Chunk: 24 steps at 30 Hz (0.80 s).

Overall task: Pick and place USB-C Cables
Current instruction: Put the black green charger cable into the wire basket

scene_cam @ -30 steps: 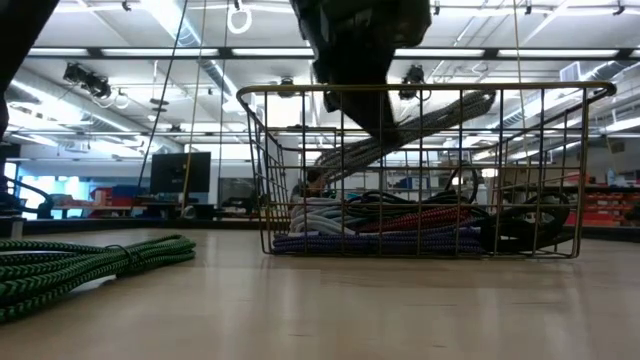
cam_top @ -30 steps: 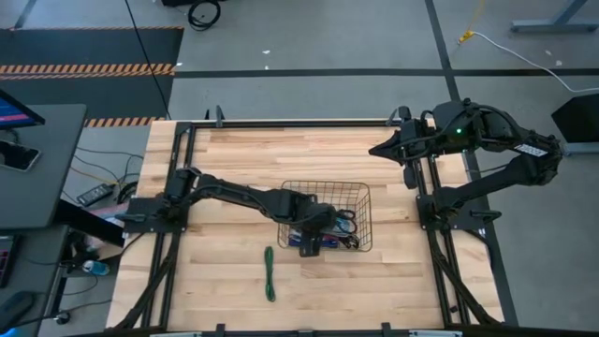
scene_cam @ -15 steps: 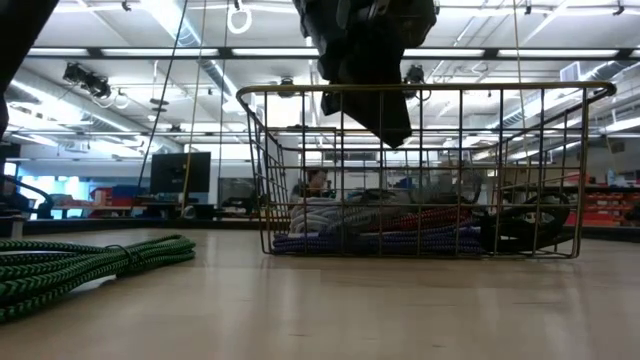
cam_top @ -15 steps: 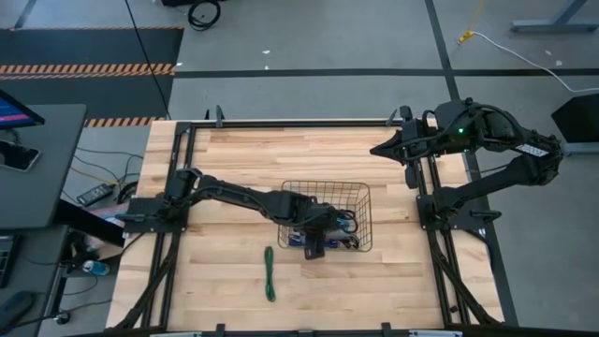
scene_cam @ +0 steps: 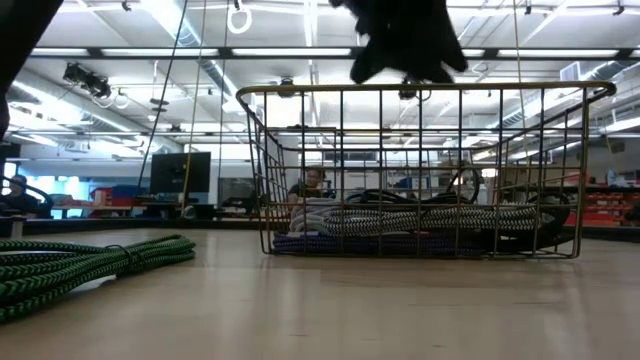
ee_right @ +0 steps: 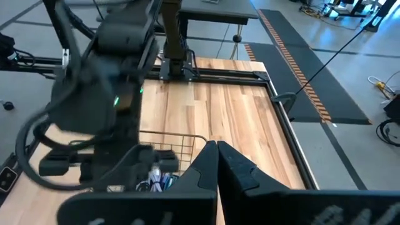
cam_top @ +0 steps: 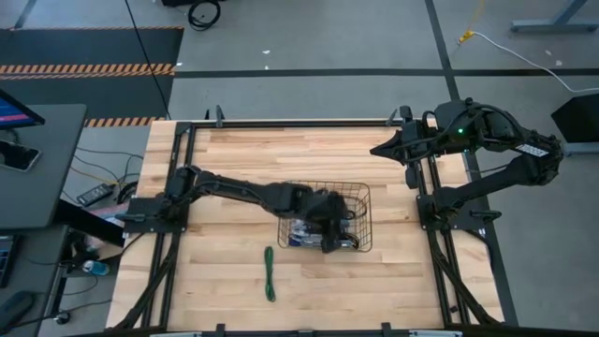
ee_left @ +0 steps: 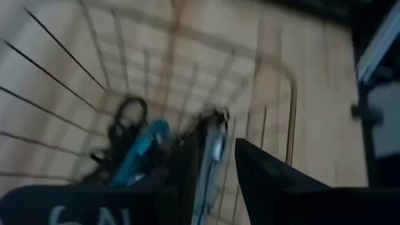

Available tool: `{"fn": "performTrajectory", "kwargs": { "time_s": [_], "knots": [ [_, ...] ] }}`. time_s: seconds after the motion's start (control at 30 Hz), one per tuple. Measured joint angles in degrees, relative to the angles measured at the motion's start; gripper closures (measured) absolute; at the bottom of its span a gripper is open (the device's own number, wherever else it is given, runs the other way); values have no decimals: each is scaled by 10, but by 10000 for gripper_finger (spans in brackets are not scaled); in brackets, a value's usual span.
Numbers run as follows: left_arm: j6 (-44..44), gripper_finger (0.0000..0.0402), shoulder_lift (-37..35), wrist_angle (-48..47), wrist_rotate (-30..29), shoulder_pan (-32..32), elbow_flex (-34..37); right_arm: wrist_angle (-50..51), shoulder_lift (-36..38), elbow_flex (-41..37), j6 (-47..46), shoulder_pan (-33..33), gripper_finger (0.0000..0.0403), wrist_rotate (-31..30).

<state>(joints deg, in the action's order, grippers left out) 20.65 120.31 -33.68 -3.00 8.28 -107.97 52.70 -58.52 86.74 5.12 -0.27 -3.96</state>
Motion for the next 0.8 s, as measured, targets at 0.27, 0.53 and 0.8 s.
{"fn": "performTrajectory", "kwargs": {
  "time_s": [0.27,0.53,0.8],
  "knots": [
    [87,335,-1,-180,-64,-16,-160,9,0,0,0,0,399,0],
    [267,358,-2,-444,-131,29,-255,40,0,0,0,0,399,0],
    [518,357,5,-536,-169,115,-257,45,0,0,24,0,399,0]
  ]
}}
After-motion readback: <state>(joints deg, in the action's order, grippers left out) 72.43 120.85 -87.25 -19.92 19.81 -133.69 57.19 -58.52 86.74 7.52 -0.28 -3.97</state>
